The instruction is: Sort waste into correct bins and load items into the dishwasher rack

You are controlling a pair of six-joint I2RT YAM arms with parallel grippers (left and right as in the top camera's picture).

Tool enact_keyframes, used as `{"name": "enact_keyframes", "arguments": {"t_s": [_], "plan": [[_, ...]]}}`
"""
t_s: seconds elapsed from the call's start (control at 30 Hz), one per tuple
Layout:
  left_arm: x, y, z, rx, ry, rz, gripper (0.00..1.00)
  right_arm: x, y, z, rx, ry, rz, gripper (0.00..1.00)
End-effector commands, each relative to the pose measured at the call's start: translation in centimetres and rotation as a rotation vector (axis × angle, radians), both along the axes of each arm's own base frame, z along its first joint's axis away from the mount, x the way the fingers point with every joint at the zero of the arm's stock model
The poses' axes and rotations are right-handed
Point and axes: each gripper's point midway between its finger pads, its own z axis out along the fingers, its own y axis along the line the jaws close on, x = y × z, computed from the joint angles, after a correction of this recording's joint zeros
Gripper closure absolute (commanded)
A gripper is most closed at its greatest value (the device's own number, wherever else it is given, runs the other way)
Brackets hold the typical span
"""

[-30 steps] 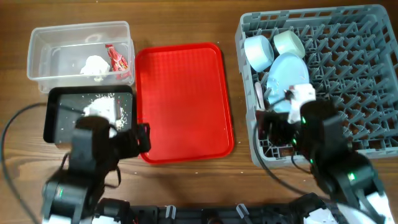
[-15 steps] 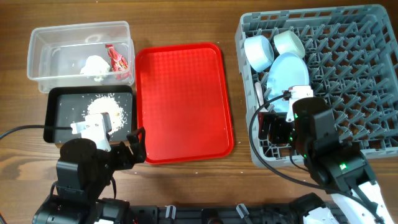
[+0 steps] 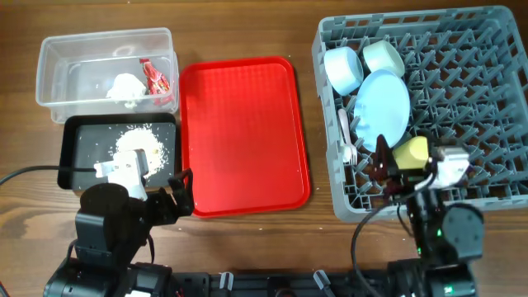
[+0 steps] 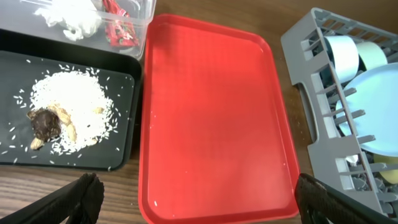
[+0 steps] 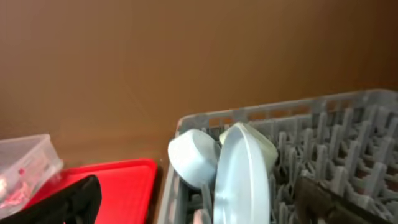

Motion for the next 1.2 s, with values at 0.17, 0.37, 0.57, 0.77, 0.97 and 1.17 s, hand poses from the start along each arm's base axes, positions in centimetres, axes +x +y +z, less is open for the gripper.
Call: {"name": "enact_keyframes", "arguments": {"t_s": [0.17,0.37,0.57,0.77,0.97,1.17], "plan": [[0.0,0.1,-0.1,0.014,-0.006,0.001,0.0,-0.3,-0.7,-5.7,-0.033,-0.093,-0.015,0.0],[0.0,0.1,-0.1,0.014,-0.006,0.001,0.0,-0.2,-0.5,-7.9,-0.059,-0.003,-0.003,0.0],[0.0,0.1,-0.1,0.014,-0.006,0.001,0.0,-0.2,-0.5,-8.0,-0.059,0.002,-0.003,0.0],[0.0,0.1,-0.1,0.014,-0.006,0.001,0.0,-0.2,-0.5,-8.0,-0.059,0.002,-0.003,0.0],[0.0,0.1,-0.1,0.014,-0.006,0.001,0.0,-0.2,-0.5,-8.0,-0.059,0.002,-0.003,0.0],[0.2,2.5,-0.8,0.01,-0.045,0.118,0.0,-0.2,-0.5,-8.0,-0.059,0.002,-0.003,0.0]]}}
